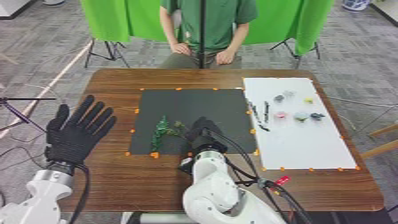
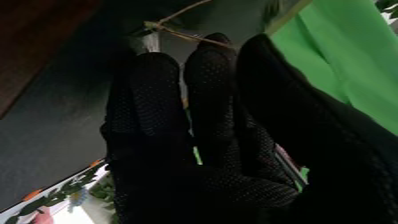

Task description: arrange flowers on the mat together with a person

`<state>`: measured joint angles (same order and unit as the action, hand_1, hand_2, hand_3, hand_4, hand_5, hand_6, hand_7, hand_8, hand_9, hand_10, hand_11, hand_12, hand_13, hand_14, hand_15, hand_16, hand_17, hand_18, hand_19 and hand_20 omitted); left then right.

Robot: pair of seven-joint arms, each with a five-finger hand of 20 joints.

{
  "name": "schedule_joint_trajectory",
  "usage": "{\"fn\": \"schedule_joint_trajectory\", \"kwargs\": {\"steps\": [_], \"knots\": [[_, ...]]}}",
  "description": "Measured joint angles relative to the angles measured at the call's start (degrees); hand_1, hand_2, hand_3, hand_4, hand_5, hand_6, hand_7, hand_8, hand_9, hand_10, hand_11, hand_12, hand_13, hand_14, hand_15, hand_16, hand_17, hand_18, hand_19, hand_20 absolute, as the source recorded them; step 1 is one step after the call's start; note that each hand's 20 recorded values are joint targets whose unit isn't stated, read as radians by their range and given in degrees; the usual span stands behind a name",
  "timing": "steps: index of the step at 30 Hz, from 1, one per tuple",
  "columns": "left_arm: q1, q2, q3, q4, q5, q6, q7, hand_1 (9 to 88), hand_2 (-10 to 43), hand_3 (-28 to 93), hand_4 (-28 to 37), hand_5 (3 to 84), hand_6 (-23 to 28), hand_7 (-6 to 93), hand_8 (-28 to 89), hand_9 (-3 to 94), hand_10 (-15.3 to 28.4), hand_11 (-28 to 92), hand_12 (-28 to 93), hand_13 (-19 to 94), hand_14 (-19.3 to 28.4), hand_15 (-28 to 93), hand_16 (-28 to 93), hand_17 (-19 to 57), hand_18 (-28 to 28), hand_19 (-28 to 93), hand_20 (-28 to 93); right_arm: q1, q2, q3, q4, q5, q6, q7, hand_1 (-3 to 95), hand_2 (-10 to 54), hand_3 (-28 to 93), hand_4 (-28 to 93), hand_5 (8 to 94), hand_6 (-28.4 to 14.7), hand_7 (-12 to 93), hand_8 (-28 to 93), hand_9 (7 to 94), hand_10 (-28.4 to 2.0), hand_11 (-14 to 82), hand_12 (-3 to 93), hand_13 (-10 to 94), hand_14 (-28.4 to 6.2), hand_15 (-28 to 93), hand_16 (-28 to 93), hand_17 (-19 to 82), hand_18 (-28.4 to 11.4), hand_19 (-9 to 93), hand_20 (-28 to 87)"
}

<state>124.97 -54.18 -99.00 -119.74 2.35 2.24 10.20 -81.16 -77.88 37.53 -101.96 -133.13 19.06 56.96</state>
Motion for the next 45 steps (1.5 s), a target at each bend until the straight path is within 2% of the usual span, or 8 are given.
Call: {"fn": "schedule_joint_trajectory", "kwargs": {"steps": [5, 13, 18, 24, 30, 45], "knots": [[0.76, -0.06, -0.47, -0.27, -0.58, 0.0, 0.49, 28.0, 8.7, 70, -28.3, 38.9, 5.8, 4.9, -7, 35.8, 14.2, 14, 9, 26, 15.9, 25, -4, -3.3, 13.0, 28, 12, -0.18, 0.81, -0.25, -1.03, 0.75, -0.68, -0.19, 43.9, -9.5, 78, -23, 60.2, -9.9, 24, -14, 65.5, -16.8, 51.3, 47.1, 55, -20.8, 73, 26, 23, -28.4, 84, 13], [2.57, -1.04, -1.85, -1.05, -0.62, 0.03, 1.45, 27.7, 10.0, 70, -28.3, 39.2, 5.9, 5.1, -7, 36.0, 14.2, 14, 9, 26, 16.0, 25, -4, -3.3, 13.1, 28, 12, -0.87, 4.25, 0.09, -5.71, 2.28, 0.29, -2.02, 41.2, -9.5, 78, -22, 60.4, -10.4, 20, -13, 66.1, -17.7, 53.3, 45.3, 56, -21.1, 73, 26, 23, -28.4, 84, 13], [3.84, -1.93, -2.76, -1.46, -0.65, 0.1, 1.76, 27.6, 10.2, 70, -28.3, 39.2, 6.0, 5.0, -7, 36.1, 14.3, 14, 9, 26, 15.9, 25, -4, -3.4, 13.1, 28, 12, -2.13, 6.24, 2.36, -8.11, 2.64, -3.55, -3.54, 41.1, -9.5, 78, -21, 63.2, -9.0, 18, -13, 66.6, -17.6, 53.0, 45.2, 57, -21.3, 73, 27, 23, -28.4, 84, 14], [3.94, -2.14, -2.63, -1.31, -0.67, 0.19, 1.77, 27.5, 10.3, 70, -28.3, 39.3, 5.9, 5.1, -7, 36.1, 14.3, 14, 9, 26, 16.1, 26, -5, -3.4, 13.1, 28, 12, -3.32, 6.98, 3.47, -8.11, 4.59, -11.34, -3.95, 41.8, -9.5, 77, -20, 66.0, -7.1, 17, -13, 67.0, -17.6, 51.5, 45.1, 56, -21.3, 73, 27, 23, -28.4, 83, 14], [2.83, -2.07, -2.34, -0.81, -0.65, 0.17, 1.2, 27.5, 10.3, 70, -28.3, 39.3, 5.9, 5.1, -7, 36.1, 14.2, 14, 9, 26, 16.0, 25, -5, -3.3, 13.1, 28, 12, -3.12, 7.5, 2.6, -8.37, 4.58, -11.11, -4.58, 42.9, -9.5, 77, -20, 67.8, -6.8, 17, -12, 67.8, -17.1, 50.5, 45.7, 57, -21.0, 72, 27, 23, -28.4, 83, 14], [2.74, -2.06, -2.36, -0.81, -0.65, 0.17, 1.22, 27.4, 10.3, 70, -28.3, 39.3, 5.9, 5.1, -7, 36.1, 14.2, 14, 9, 26, 16.0, 26, -5, -3.3, 13.0, 28, 12, -3.18, 8.07, 0.23, -9.61, 5.28, -10.83, -4.9, 42.3, -9.5, 77, -20, 66.3, -8.1, 17, -12, 68.1, -17.2, 49.6, 46.3, 57, -21.1, 72, 27, 23, -28.4, 83, 16]]}}
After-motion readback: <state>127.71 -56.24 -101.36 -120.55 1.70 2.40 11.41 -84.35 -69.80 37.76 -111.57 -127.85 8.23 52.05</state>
